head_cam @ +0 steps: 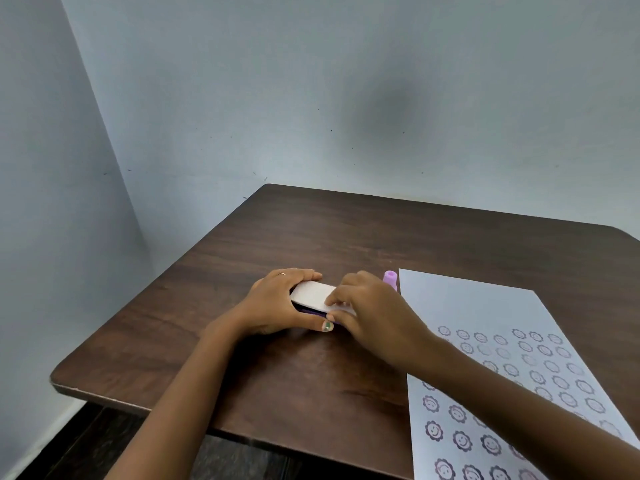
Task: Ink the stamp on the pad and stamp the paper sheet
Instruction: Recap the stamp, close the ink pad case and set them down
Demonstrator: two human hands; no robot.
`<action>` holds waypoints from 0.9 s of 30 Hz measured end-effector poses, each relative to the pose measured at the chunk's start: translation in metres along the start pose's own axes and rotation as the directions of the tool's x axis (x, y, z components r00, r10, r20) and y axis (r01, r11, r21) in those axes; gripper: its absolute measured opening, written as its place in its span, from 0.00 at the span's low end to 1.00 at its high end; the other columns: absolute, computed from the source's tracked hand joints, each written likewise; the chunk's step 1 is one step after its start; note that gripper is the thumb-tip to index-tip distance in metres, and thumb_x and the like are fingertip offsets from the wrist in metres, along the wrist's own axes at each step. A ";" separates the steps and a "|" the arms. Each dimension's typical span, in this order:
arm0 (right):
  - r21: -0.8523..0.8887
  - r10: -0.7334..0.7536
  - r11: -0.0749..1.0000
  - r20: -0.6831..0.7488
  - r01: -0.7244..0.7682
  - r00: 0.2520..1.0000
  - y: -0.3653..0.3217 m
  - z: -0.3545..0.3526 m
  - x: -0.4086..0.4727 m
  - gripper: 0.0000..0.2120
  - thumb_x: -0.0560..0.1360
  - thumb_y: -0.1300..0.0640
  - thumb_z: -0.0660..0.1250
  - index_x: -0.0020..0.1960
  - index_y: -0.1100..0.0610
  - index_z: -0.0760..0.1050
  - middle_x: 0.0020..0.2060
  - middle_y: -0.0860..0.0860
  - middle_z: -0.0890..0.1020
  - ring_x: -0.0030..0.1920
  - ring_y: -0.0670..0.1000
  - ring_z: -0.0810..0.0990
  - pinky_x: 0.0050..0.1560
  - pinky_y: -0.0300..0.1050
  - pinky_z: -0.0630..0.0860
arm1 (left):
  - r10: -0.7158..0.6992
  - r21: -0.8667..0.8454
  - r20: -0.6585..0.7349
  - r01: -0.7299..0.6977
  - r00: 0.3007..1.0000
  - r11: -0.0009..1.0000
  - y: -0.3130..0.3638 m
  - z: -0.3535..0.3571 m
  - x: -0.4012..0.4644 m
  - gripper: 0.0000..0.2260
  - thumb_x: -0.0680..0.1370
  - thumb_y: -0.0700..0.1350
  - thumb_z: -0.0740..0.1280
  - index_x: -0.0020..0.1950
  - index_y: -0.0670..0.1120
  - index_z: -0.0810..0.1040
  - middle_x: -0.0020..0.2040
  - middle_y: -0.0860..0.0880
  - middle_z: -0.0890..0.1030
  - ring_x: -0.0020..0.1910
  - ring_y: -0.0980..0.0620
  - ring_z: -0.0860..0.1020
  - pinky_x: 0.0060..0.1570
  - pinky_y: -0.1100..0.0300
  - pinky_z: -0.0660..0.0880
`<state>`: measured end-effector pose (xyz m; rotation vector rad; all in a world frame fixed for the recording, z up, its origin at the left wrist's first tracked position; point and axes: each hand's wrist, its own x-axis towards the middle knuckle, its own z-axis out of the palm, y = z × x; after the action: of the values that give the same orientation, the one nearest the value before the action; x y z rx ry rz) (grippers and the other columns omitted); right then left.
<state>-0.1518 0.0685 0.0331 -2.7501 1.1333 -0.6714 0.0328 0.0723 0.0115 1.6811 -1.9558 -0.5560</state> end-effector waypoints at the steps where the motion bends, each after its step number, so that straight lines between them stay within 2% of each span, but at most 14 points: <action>1: -0.004 -0.004 1.000 -0.003 0.004 1.000 0.000 0.001 -0.001 0.13 0.76 0.53 0.63 0.58 0.54 0.77 0.55 0.51 0.80 0.54 0.49 0.74 0.51 0.38 0.60 | -0.002 0.004 0.009 0.002 1.000 1.000 0.001 -0.001 0.000 0.41 0.59 0.64 0.73 0.70 0.57 0.67 0.70 0.60 0.68 0.70 0.58 0.61 0.68 0.58 0.55; 6: 0.006 -0.002 1.000 0.001 0.002 1.000 0.004 0.004 -0.004 0.12 0.76 0.55 0.63 0.58 0.55 0.78 0.56 0.51 0.80 0.54 0.49 0.73 0.56 0.41 0.64 | 0.002 0.021 0.043 -0.003 0.999 1.000 0.001 -0.003 -0.002 0.40 0.61 0.63 0.72 0.71 0.56 0.65 0.72 0.59 0.66 0.72 0.57 0.59 0.71 0.55 0.55; 10: -0.014 -0.018 1.000 -0.007 0.018 1.000 0.003 0.006 -0.005 0.12 0.76 0.59 0.61 0.57 0.56 0.78 0.54 0.53 0.81 0.52 0.49 0.73 0.53 0.41 0.67 | 0.021 0.017 0.033 -0.021 0.999 1.000 0.000 -0.002 -0.002 0.37 0.66 0.61 0.73 0.71 0.56 0.65 0.72 0.58 0.67 0.71 0.58 0.59 0.68 0.57 0.55; 13: -0.028 -0.018 0.999 -0.010 0.018 1.000 0.001 0.006 -0.006 0.12 0.77 0.59 0.61 0.56 0.58 0.79 0.52 0.54 0.81 0.51 0.50 0.73 0.53 0.46 0.72 | 0.028 0.008 0.030 -0.028 0.999 1.000 -0.001 -0.002 -0.002 0.34 0.68 0.58 0.73 0.71 0.56 0.66 0.71 0.59 0.67 0.71 0.58 0.59 0.70 0.56 0.55; 18: -0.025 -0.021 0.999 -0.027 0.020 0.999 0.000 0.008 -0.006 0.11 0.77 0.61 0.61 0.57 0.59 0.78 0.52 0.55 0.81 0.51 0.51 0.74 0.55 0.45 0.71 | 0.013 0.004 0.020 -0.013 1.000 1.000 -0.002 -0.003 -0.001 0.31 0.67 0.59 0.74 0.68 0.56 0.68 0.69 0.59 0.69 0.69 0.57 0.62 0.71 0.52 0.58; 23: -0.028 -0.019 0.999 -0.024 0.019 1.000 0.001 0.009 -0.005 0.11 0.77 0.60 0.61 0.56 0.58 0.78 0.53 0.54 0.81 0.52 0.50 0.73 0.53 0.44 0.70 | 0.011 0.059 0.008 -0.012 1.000 0.998 -0.005 -0.001 0.002 0.31 0.67 0.62 0.72 0.67 0.58 0.68 0.68 0.60 0.69 0.69 0.57 0.62 0.69 0.54 0.57; 25: -0.001 0.017 1.000 -0.019 -0.017 1.000 0.003 0.008 -0.004 0.12 0.76 0.56 0.62 0.58 0.55 0.77 0.57 0.52 0.79 0.55 0.49 0.72 0.59 0.44 0.66 | 0.010 0.061 0.012 -0.010 1.000 0.998 -0.006 0.000 0.003 0.31 0.67 0.63 0.71 0.67 0.58 0.68 0.68 0.60 0.69 0.68 0.57 0.62 0.69 0.53 0.58; 27: -0.004 0.070 0.998 0.030 -0.070 0.997 0.007 0.006 -0.003 0.15 0.75 0.52 0.64 0.61 0.53 0.74 0.62 0.49 0.77 0.61 0.48 0.70 0.68 0.51 0.60 | 0.010 0.061 0.015 -0.011 1.000 0.998 -0.007 0.000 0.003 0.31 0.67 0.64 0.71 0.67 0.59 0.68 0.68 0.60 0.69 0.68 0.57 0.62 0.70 0.53 0.58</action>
<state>-0.1558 0.0645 0.0254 -2.6989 1.2194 -0.6181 0.0383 0.0686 0.0079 1.7077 -2.0099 -0.5113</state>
